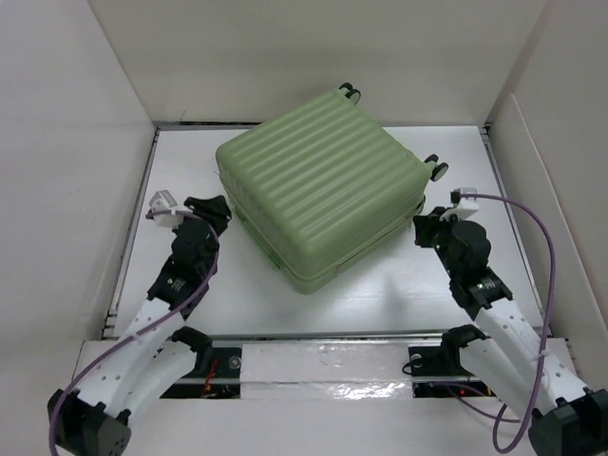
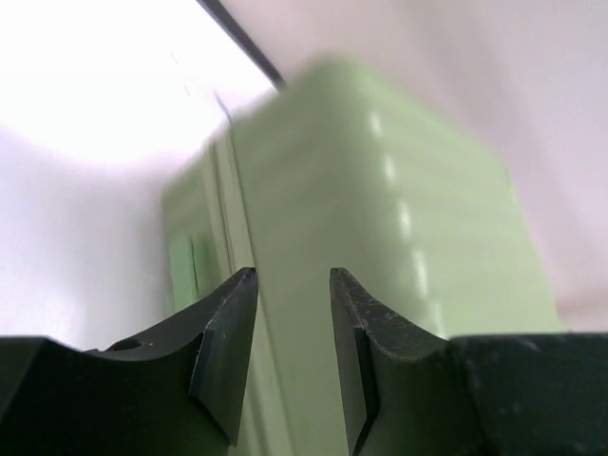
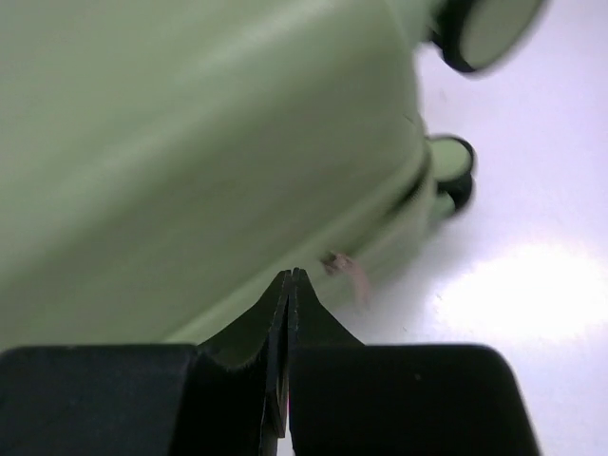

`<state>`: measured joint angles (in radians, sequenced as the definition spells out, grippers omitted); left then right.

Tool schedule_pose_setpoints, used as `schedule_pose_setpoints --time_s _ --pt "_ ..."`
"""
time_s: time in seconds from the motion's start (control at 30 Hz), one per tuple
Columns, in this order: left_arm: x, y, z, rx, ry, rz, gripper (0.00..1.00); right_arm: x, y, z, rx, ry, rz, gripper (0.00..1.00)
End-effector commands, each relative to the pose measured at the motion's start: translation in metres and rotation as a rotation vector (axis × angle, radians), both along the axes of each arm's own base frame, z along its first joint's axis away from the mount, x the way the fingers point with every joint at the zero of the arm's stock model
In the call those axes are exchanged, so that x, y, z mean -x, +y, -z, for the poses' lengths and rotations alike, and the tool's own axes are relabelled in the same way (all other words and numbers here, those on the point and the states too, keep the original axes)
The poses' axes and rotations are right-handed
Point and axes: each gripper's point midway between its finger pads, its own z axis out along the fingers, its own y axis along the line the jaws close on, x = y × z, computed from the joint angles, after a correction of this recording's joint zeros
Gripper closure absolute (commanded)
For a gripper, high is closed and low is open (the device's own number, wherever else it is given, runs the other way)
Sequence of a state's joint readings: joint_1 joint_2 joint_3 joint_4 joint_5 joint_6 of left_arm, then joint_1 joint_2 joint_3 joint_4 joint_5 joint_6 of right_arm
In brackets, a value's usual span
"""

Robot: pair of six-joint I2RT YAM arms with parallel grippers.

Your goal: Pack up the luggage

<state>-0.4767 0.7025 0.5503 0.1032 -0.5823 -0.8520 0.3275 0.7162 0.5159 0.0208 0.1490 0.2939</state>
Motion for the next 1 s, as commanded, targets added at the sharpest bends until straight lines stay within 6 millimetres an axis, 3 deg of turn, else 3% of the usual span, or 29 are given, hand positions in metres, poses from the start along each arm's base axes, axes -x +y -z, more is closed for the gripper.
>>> schedule_pose_setpoints --time_s 0.0,0.03,0.07,0.1,0.13,0.17,0.2,0.23,0.27,0.3,0.33,0.37,0.4,0.43,0.47,0.5,0.53,0.6,0.63,0.73,0.77,0.8,0.83,0.87,0.9,0.93,0.97 --pt "-0.043 0.030 -0.021 0.070 -0.036 -0.109 0.66 -0.006 -0.026 0.003 -0.092 -0.023 0.148 1.00" --pt "-0.055 0.027 -0.035 0.121 -0.072 -0.066 0.65 -0.009 -0.028 0.013 -0.091 -0.004 0.152 1.00" --pt "-0.066 0.033 -0.036 0.137 -0.077 -0.051 0.63 -0.013 -0.035 0.019 -0.093 0.010 0.165 1.00" --pt "-0.084 0.038 -0.020 0.146 -0.034 -0.042 0.60 -0.015 -0.030 0.025 -0.102 0.035 0.135 1.00" --pt "-0.099 0.052 -0.032 0.180 -0.043 -0.028 0.60 -0.020 -0.029 0.038 -0.098 0.080 0.131 1.00" --pt "-0.111 0.058 -0.029 0.199 -0.022 -0.020 0.59 -0.024 -0.026 0.038 -0.101 0.076 0.114 1.00" --pt "-0.132 0.062 -0.004 0.193 0.050 -0.010 0.57 -0.027 -0.025 0.039 -0.113 0.081 0.108 1.00" --pt "-0.147 0.063 -0.019 0.168 0.052 0.016 0.57 -0.031 -0.023 0.049 -0.113 0.105 0.102 1.00" --pt "-0.159 0.071 -0.014 0.150 0.083 0.013 0.56 -0.037 -0.019 0.044 -0.125 0.079 0.090 1.00" --pt "-0.177 0.071 0.013 0.127 0.161 0.026 0.54 -0.041 -0.016 0.044 -0.136 0.081 0.070 1.00" --pt "-0.193 0.065 -0.003 0.086 0.162 0.085 0.54 -0.043 -0.014 0.046 -0.141 0.090 0.059 1.00" --pt "-0.203 0.066 0.005 0.079 0.198 0.104 0.53 -0.048 -0.012 0.053 -0.141 0.112 0.057 1.00" --pt "-0.216 0.070 0.034 0.084 0.274 0.117 0.53 -0.050 -0.011 0.056 -0.151 0.120 0.059 1.00" --pt "-0.227 0.063 0.026 0.078 0.269 0.171 0.53 -0.055 -0.014 0.064 -0.154 0.143 0.071 1.00" --pt "-0.234 0.065 0.034 0.081 0.285 0.188 0.53 -0.059 -0.012 0.063 -0.163 0.131 0.069 1.00" --pt "-0.242 0.063 0.058 0.091 0.332 0.203 0.52 -0.061 -0.011 0.064 -0.180 0.136 0.071 1.00" --pt "-0.251 0.059 0.056 0.096 0.322 0.234 0.52 -0.063 -0.008 0.065 -0.195 0.143 0.053 1.00" --pt "-0.260 0.050 0.068 0.112 0.334 0.290 0.52 -0.066 -0.003 0.073 -0.198 0.168 0.032 1.00" --pt "-0.263 0.042 0.088 0.137 0.369 0.341 0.52 -0.068 -0.001 0.074 -0.201 0.170 0.019 1.00" --pt "-0.270 0.033 0.101 0.160 0.360 0.393 0.52 -0.079 0.008 0.069 -0.206 0.143 -0.027 1.00" --pt "-0.262 0.032 0.114 0.182 0.383 0.386 0.52 -0.081 0.010 0.068 -0.202 0.137 -0.038 1.00" --pt "-0.258 0.031 0.109 0.189 0.361 0.380 0.52 -0.088 0.014 0.057 -0.194 0.109 -0.067 1.00" --pt "-0.259 0.033 0.104 0.188 0.311 0.368 0.52 -0.093 0.017 0.063 -0.190 0.126 -0.080 1.00" --pt "-0.241 0.031 0.126 0.238 0.353 0.344 0.52 -0.098 0.021 0.062 -0.190 0.127 -0.099 1.00" --pt "-0.235 0.031 0.118 0.247 0.326 0.332 0.53 -0.108 0.030 0.046 -0.194 0.088 -0.153 1.00" --pt "-0.233 0.033 0.113 0.246 0.283 0.315 0.53 -0.114 0.035 0.043 -0.195 0.082 -0.177 1.00" --pt "-0.214 0.028 0.134 0.283 0.327 0.299 0.53 -0.123 0.040 0.054 -0.193 0.109 -0.198 1.00"
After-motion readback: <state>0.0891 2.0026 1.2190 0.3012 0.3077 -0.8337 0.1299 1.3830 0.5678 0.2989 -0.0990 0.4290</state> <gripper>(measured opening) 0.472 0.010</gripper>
